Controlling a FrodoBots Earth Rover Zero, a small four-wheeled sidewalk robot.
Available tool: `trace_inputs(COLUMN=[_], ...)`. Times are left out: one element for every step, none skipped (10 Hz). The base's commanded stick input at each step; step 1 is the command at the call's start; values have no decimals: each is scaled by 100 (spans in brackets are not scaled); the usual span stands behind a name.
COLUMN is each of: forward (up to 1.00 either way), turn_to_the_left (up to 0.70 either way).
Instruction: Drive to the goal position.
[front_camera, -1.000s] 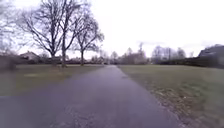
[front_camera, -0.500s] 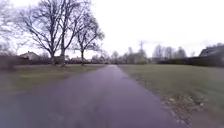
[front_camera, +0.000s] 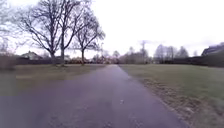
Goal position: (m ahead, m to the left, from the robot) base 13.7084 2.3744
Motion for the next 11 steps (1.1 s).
trace_inputs(forward=[100, 100, 100, 100, 100, 100, 100, 100, 100, 100, 100], turn_to_the_left=[-38, 0, 0, 0, 0, 0, 0, 0, 0, 0, 0])
